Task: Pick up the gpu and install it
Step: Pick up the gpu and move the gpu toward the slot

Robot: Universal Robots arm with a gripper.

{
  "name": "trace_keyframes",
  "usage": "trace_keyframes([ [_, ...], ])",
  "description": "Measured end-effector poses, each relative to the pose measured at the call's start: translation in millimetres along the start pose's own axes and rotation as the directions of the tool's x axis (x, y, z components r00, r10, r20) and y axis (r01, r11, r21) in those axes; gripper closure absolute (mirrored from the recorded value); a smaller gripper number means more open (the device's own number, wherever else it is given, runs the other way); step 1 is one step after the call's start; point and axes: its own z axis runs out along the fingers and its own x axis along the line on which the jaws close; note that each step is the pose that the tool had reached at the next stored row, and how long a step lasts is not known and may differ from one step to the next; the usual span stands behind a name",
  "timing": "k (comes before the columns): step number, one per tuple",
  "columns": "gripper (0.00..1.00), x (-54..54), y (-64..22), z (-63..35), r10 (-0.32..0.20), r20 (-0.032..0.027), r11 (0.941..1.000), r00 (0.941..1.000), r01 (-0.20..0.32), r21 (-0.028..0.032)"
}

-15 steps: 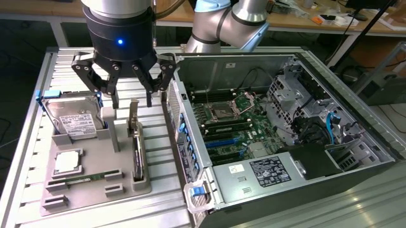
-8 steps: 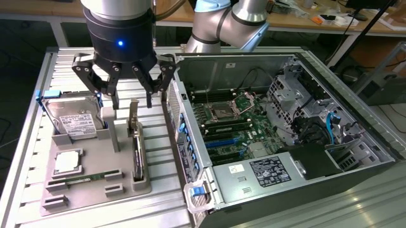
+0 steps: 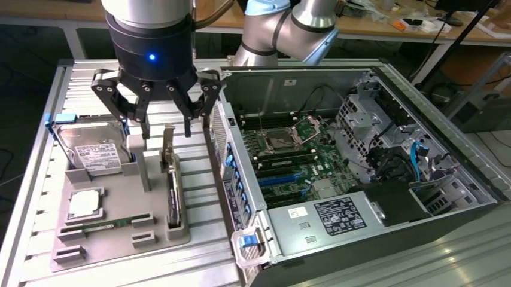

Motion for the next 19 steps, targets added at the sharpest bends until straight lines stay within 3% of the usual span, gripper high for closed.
trace_keyframes([
  [19, 0.4, 0.2, -0.4, 6.0, 0.0, 0.0, 1.0, 1.0, 0.0, 0.0],
])
